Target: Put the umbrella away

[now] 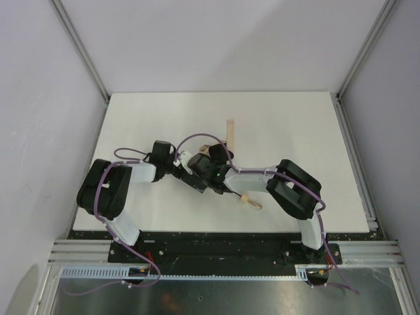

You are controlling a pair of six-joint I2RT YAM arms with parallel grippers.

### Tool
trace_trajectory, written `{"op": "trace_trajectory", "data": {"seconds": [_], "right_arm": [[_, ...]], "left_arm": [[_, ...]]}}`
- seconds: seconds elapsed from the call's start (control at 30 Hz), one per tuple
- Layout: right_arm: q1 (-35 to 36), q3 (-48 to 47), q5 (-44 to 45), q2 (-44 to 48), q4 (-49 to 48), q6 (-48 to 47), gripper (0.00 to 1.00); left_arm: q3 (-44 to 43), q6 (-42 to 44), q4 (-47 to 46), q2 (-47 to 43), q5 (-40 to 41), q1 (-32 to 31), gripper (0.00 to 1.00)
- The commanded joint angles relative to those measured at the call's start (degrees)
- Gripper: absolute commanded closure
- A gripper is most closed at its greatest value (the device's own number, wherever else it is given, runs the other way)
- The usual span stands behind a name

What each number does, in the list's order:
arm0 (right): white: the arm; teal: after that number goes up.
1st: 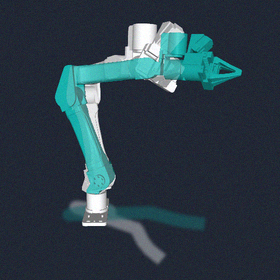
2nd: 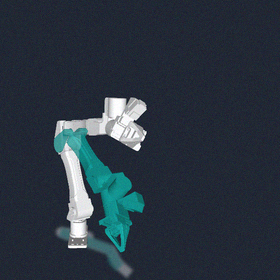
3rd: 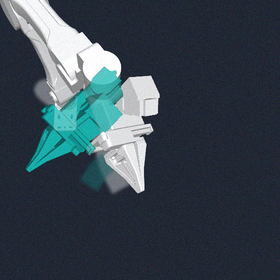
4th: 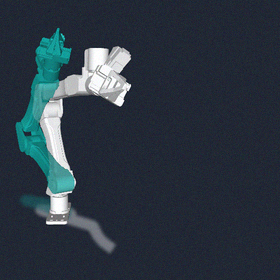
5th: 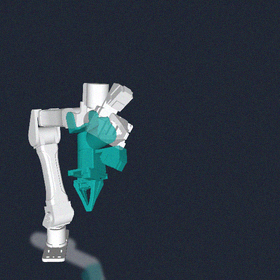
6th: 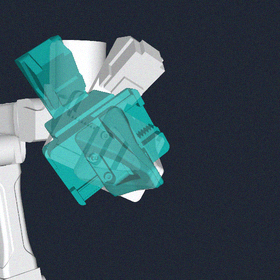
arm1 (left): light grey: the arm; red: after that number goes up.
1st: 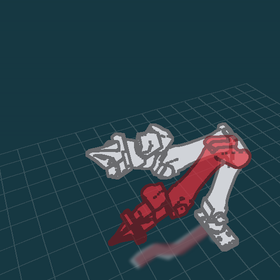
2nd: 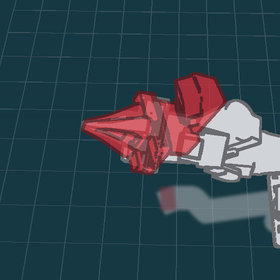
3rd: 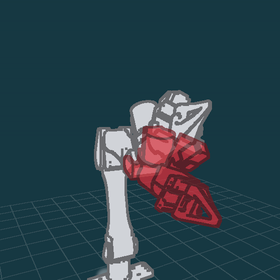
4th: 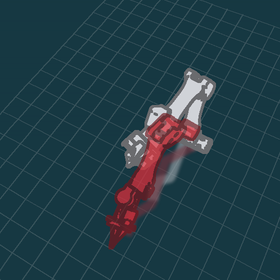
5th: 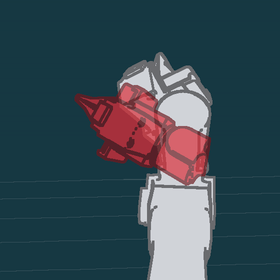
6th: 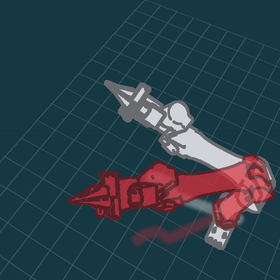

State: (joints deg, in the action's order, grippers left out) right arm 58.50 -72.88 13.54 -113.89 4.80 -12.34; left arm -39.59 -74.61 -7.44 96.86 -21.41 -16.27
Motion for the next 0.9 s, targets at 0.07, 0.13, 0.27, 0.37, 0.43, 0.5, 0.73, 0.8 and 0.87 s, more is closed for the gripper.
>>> {"op": "trace_trajectory", "data": {"seconds": [0.07, 0.13, 0.27, 0.37, 0.43, 0.5, 0.73, 0.8, 0.87], "right_arm": [[-0.86, -1.31, 7.42, -5.80, -0.04, 1.44, 0.34], [-1.22, -1.19, 6.80, -7.20, 0.63, 2.87, 0.50], [-1.72, 0.79, 3.56, -8.17, 0.75, 5.84, 0.79], [-2.63, 3.00, -0.80, -8.31, 0.08, 8.68, 0.97], [-3.53, 4.17, -4.62, -8.58, -0.35, 10.28, 0.99], [-4.81, 5.21, -9.31, -8.88, -0.96, 11.60, 1.00], [-11.99, 8.93, -36.35, -9.35, -6.47, 19.76, 1.00], [-13.91, 9.32, -43.35, -10.13, -8.78, 22.26, 1.00], [-15.27, 9.40, -48.26, -10.99, -10.67, 24.24, 1.00]], "left_arm": [[1.83, 2.95, 12.53, 2.60, 3.82, 0.10, 1.00], [1.85, 2.95, 12.56, 2.38, 4.14, 0.06, 1.00], [1.43, 4.43, 12.50, 0.81, 5.94, -0.14, 0.93], [0.36, 6.52, 12.46, -0.96, 7.04, -0.16, 0.67], [-0.56, 8.39, 12.45, -2.59, 7.91, -0.16, 0.49], [-1.32, 10.42, 12.45, -4.36, 8.56, -0.05, 0.28], [-0.98, 12.87, 12.35, -9.40, 8.20, 0.66, 0.01], [-0.59, 12.51, 12.21, -9.49, 7.91, 0.70, 0.01], [-0.55, 12.11, 11.62, -8.57, 7.49, 0.65, 0.01]]}}
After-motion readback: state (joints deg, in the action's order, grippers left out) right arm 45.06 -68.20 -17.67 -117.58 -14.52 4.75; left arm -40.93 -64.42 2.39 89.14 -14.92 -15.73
